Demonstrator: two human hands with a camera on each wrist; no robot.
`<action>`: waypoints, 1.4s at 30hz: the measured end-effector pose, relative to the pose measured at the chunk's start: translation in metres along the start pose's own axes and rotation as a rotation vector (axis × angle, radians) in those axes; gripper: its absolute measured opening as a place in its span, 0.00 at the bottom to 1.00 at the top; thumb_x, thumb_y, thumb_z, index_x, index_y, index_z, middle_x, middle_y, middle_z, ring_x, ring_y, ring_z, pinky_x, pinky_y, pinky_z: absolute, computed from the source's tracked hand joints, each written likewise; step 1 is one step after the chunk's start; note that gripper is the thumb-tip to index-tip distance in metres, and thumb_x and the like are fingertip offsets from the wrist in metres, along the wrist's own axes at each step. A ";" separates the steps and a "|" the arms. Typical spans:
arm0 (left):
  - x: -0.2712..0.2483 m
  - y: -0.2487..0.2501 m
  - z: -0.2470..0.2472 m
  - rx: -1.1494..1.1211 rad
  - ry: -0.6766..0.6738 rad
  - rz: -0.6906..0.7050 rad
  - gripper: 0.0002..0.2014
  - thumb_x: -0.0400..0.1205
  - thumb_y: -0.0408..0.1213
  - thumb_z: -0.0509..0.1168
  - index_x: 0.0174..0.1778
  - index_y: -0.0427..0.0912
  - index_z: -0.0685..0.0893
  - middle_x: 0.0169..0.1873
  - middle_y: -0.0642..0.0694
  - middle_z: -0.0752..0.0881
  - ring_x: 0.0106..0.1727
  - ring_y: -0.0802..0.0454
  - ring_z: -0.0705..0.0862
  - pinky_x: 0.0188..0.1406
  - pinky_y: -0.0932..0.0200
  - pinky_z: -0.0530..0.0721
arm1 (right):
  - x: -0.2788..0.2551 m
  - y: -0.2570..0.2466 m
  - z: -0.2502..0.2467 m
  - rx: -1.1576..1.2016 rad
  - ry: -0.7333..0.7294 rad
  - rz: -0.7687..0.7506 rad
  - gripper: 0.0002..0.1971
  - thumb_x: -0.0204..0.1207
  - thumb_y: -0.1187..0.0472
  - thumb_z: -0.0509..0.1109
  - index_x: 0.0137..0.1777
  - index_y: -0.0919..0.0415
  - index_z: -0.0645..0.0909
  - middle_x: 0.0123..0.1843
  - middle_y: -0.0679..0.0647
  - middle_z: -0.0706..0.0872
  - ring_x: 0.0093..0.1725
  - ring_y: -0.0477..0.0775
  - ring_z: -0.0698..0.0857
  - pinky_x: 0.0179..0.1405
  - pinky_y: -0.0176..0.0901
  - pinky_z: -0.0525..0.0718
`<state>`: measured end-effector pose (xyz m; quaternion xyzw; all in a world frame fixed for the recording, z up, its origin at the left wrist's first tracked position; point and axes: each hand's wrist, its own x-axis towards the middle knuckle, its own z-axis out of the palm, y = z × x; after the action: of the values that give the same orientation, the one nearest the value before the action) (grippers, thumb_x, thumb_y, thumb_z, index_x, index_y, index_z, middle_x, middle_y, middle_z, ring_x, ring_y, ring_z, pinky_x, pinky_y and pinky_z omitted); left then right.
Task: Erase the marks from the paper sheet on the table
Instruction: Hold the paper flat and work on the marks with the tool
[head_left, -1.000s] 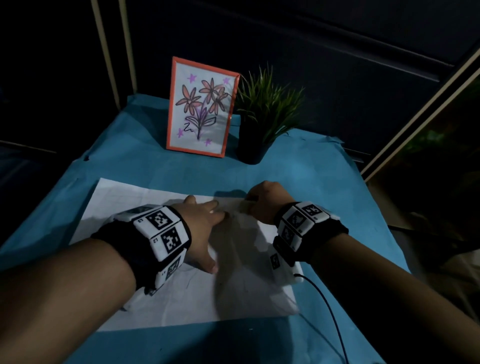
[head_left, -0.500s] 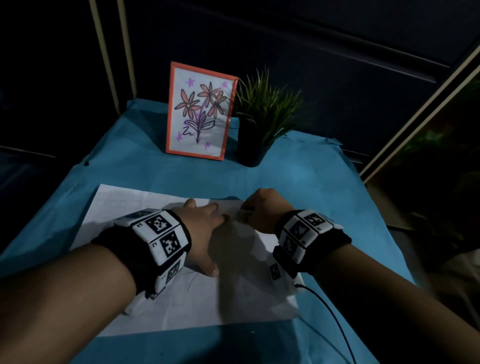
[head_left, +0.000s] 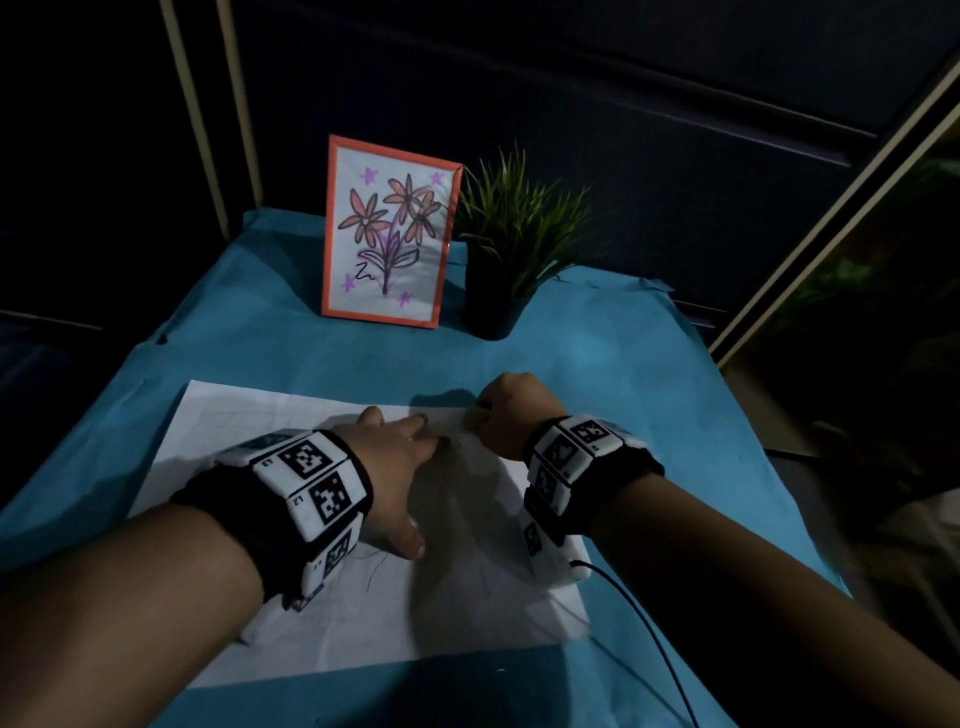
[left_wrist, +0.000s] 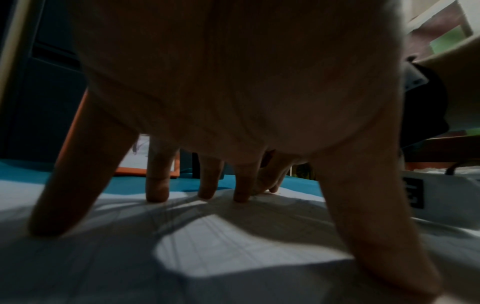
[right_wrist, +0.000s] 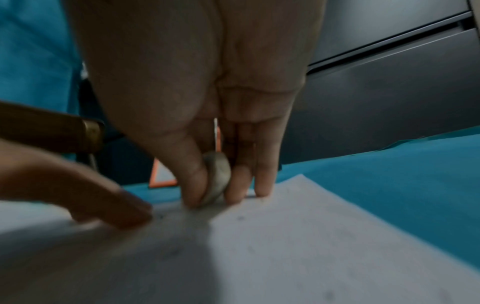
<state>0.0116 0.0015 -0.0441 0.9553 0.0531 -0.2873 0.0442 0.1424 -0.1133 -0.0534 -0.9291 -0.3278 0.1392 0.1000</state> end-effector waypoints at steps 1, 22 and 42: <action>0.000 0.000 0.000 -0.002 -0.001 0.001 0.55 0.67 0.67 0.72 0.84 0.57 0.48 0.85 0.54 0.45 0.82 0.41 0.53 0.76 0.39 0.69 | -0.002 0.000 -0.001 0.000 -0.012 -0.013 0.12 0.75 0.57 0.66 0.52 0.62 0.86 0.53 0.61 0.86 0.53 0.63 0.84 0.42 0.41 0.76; -0.002 0.001 -0.002 0.028 0.017 0.004 0.54 0.67 0.67 0.71 0.84 0.53 0.51 0.85 0.53 0.47 0.80 0.42 0.56 0.73 0.45 0.72 | 0.002 -0.007 -0.001 -0.048 -0.034 0.006 0.13 0.76 0.55 0.66 0.51 0.64 0.84 0.54 0.62 0.85 0.54 0.64 0.84 0.44 0.43 0.79; -0.009 -0.006 0.008 -0.075 0.091 0.005 0.56 0.65 0.70 0.71 0.83 0.50 0.53 0.82 0.47 0.55 0.81 0.45 0.58 0.79 0.45 0.65 | -0.018 -0.008 -0.010 0.000 -0.043 -0.008 0.15 0.74 0.56 0.71 0.57 0.62 0.87 0.59 0.60 0.86 0.58 0.61 0.84 0.58 0.47 0.83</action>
<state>-0.0005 0.0060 -0.0460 0.9652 0.0633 -0.2413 0.0783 0.1277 -0.1195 -0.0383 -0.9245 -0.3336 0.1588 0.0935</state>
